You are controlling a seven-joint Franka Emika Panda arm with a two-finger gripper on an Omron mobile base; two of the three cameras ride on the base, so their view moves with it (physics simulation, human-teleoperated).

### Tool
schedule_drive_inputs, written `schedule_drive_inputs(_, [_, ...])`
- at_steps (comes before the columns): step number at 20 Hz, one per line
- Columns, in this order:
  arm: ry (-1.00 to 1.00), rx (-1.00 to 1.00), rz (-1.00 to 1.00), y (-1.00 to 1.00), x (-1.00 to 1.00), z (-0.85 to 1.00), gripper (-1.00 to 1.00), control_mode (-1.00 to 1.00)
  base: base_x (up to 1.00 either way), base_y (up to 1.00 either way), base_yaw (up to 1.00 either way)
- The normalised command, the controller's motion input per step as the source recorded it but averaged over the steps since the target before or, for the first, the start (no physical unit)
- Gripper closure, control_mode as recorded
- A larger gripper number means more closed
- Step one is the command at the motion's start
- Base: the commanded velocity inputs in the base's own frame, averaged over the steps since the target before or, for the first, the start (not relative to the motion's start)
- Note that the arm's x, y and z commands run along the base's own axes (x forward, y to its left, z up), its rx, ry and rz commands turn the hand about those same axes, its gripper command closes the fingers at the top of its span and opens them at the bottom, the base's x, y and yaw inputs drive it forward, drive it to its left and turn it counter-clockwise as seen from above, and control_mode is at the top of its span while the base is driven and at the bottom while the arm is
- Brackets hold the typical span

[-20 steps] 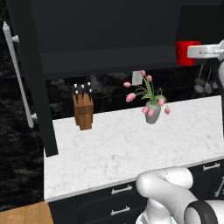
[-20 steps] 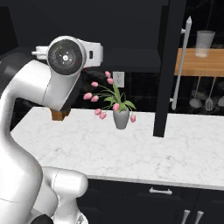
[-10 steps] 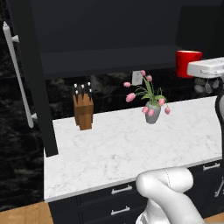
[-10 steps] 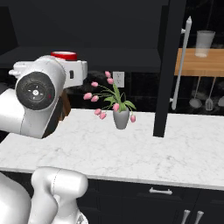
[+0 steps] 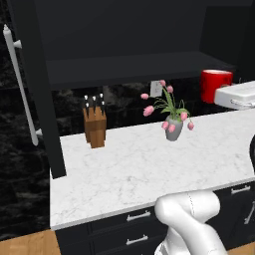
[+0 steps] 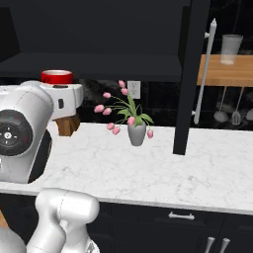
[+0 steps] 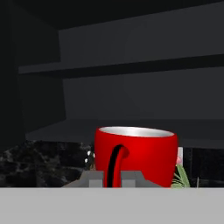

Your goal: Gather all objects into one cabinet and sort the glasses and bowls to opposite sides.

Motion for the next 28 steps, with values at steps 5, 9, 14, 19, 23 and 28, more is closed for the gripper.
schedule_drive_inputs(5, [0.0, 0.0, 0.0, 0.0, 0.0, 0.0, 1.0, 1.0, -0.98, 0.01, -0.02])
schedule_drive_inputs(9, [0.0, 0.0, 0.0, 0.0, 0.0, 0.0, 1.0, 1.0, -0.94, 0.0, -0.24])
schedule_drive_inputs(14, [0.0, 0.0, 0.0, 0.0, 0.0, 0.0, 1.0, 1.0, -0.63, 0.0, -0.7])
schedule_drive_inputs(19, [0.0, 0.0, 0.0, 0.0, 0.0, 0.0, 1.0, 1.0, -0.13, -0.08, -0.89])
schedule_drive_inputs(23, [0.0, 0.0, 0.0, 0.0, 0.0, 0.0, 1.0, 1.0, 0.0, -0.62, -0.76])
schedule_drive_inputs(28, [0.0, 0.0, 0.0, 0.0, 0.0, 0.0, 1.0, 1.0, 0.0, -0.63, -0.74])
